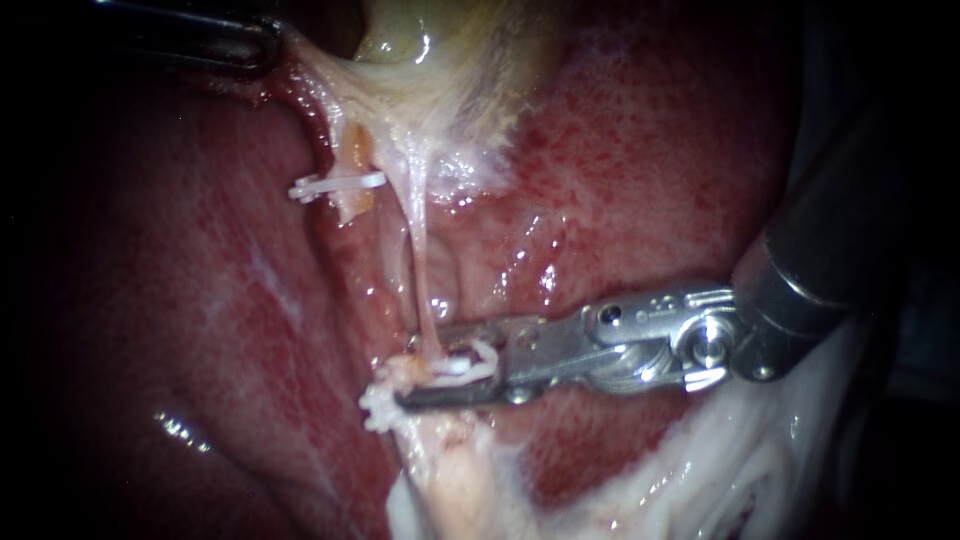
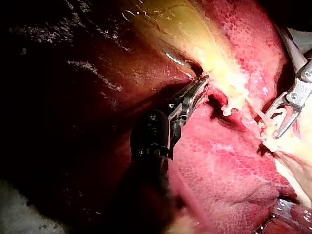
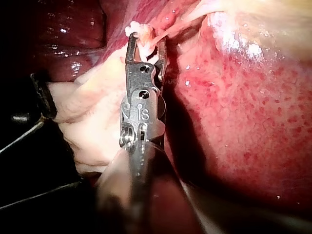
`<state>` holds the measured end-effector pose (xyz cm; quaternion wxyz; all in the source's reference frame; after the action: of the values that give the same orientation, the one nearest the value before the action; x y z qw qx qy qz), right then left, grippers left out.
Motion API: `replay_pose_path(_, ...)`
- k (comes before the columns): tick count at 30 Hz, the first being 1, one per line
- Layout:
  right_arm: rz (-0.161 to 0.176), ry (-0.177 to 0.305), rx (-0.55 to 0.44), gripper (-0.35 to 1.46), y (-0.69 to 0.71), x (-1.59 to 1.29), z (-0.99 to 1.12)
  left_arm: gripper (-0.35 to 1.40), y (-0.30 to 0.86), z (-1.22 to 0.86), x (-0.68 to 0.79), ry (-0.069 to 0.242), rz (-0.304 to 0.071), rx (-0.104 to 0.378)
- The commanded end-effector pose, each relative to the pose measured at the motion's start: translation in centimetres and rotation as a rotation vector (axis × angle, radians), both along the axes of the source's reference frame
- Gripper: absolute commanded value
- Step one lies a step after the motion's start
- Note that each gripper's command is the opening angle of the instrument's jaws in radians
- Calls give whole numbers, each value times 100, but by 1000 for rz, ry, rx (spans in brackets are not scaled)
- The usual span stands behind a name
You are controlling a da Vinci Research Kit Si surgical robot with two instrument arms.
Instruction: Clipping second clip right tube
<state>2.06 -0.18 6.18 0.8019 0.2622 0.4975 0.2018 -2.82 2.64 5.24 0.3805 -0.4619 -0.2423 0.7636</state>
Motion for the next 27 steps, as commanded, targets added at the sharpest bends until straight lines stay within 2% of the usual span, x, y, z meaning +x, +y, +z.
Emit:
replay_pose_path(1,1,3,0,30,1,-2,0,-35,0,0,0,0,0,0)
replay_pose_path(4,15,19,4,44,2,-4,-1,-35,0,0,0,0,0,0)
replay_pose_path(9,24,50,13,49,5,-9,-4,-35,0,0,1,0,0,0)
replay_pose_path(15,-23,84,26,50,12,-24,-11,-35,0,0,1,0,0,0)
replay_pose_path(21,-61,111,99,50,24,-41,-19,-35,0,0,1,0,0,0)
replay_pose_path(27,-69,141,194,50,24,-37,-10,-35,0,0,0,0,0,0)
